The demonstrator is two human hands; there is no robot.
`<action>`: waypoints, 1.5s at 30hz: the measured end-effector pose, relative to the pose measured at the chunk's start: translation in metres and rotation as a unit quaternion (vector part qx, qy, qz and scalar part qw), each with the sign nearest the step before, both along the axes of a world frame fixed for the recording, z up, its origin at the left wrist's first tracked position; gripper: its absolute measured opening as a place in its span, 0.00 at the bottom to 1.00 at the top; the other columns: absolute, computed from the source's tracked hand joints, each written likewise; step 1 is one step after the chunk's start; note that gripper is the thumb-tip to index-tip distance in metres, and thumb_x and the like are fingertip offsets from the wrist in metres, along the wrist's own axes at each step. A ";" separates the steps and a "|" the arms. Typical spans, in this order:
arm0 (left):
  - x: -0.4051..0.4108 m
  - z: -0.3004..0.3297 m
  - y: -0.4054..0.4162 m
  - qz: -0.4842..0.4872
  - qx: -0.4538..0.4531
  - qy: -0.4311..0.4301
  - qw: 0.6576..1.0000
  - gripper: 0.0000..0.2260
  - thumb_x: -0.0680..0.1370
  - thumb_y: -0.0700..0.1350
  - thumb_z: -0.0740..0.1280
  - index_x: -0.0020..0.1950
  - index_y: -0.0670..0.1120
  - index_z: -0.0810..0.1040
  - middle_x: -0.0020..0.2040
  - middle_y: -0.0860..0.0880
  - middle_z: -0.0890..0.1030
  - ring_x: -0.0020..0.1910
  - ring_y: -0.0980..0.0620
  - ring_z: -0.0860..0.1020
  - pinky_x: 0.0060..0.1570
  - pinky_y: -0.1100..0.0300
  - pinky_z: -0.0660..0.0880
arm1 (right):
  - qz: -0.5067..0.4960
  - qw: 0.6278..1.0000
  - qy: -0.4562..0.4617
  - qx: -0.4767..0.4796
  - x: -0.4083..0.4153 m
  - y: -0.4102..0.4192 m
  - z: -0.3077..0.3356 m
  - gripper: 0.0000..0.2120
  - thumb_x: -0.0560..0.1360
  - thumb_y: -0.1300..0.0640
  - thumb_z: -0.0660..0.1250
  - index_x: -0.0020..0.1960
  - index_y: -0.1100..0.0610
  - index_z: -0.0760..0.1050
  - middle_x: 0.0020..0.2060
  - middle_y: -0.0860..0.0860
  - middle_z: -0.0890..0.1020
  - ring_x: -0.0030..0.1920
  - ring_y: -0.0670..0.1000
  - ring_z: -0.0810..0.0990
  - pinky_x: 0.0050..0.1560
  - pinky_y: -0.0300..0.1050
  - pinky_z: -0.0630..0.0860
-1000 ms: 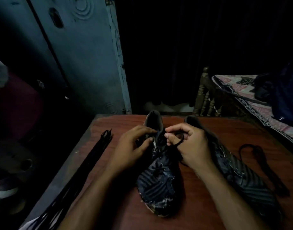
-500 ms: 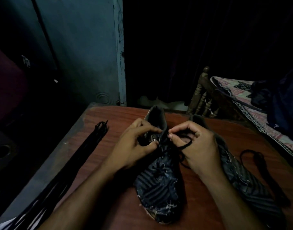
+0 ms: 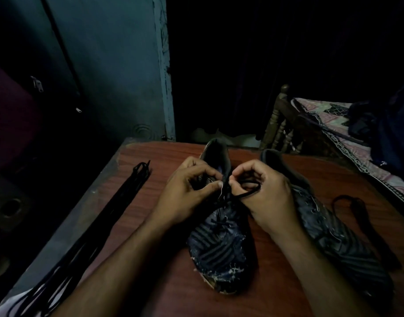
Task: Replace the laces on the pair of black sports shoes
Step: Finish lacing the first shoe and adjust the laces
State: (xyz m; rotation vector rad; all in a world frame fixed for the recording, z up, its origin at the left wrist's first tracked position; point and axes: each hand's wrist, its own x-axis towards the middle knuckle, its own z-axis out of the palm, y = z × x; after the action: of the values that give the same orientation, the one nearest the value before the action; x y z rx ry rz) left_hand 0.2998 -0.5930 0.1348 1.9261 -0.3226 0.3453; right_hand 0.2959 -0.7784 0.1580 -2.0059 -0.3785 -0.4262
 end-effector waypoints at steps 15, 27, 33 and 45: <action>-0.001 0.000 -0.003 0.006 0.010 0.005 1.000 0.03 0.77 0.47 0.75 0.47 0.55 0.84 0.49 0.54 0.77 0.50 0.55 0.76 0.49 0.65 0.73 | -0.014 1.000 -0.015 0.020 -0.001 0.004 -0.005 0.09 0.73 0.63 0.74 0.43 0.50 0.78 0.38 0.45 0.84 0.41 0.42 0.83 0.44 0.48 0.82; -0.002 0.001 -0.005 0.010 0.003 -0.005 1.000 0.04 0.76 0.44 0.76 0.48 0.52 0.85 0.49 0.54 0.77 0.48 0.62 0.75 0.48 0.72 0.69 | -0.017 0.993 0.065 0.098 -0.002 0.003 0.001 0.10 0.70 0.63 0.78 0.46 0.53 0.81 0.39 0.45 0.87 0.42 0.42 0.85 0.44 0.45 0.83; -0.007 0.001 -0.007 0.011 -0.058 0.019 0.998 0.06 0.75 0.41 0.77 0.49 0.50 0.87 0.47 0.55 0.77 0.49 0.61 0.77 0.51 0.69 0.72 | 0.002 0.991 0.081 0.106 -0.003 0.000 0.005 0.10 0.69 0.63 0.79 0.44 0.51 0.82 0.38 0.46 0.87 0.41 0.44 0.86 0.45 0.48 0.84; -0.012 0.004 -0.017 0.073 0.002 -0.018 0.997 0.05 0.77 0.41 0.72 0.44 0.50 0.81 0.45 0.55 0.74 0.44 0.61 0.74 0.43 0.71 0.68 | 0.046 0.994 0.068 0.067 0.002 -0.001 0.001 0.12 0.70 0.64 0.78 0.48 0.51 0.81 0.42 0.45 0.85 0.44 0.43 0.84 0.48 0.40 0.81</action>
State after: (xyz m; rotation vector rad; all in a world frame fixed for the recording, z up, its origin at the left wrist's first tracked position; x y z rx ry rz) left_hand 0.2874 -0.6099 0.1388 1.9539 -0.2059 0.4771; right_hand 0.2976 -0.7798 0.1588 -1.8675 -0.3481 -0.2492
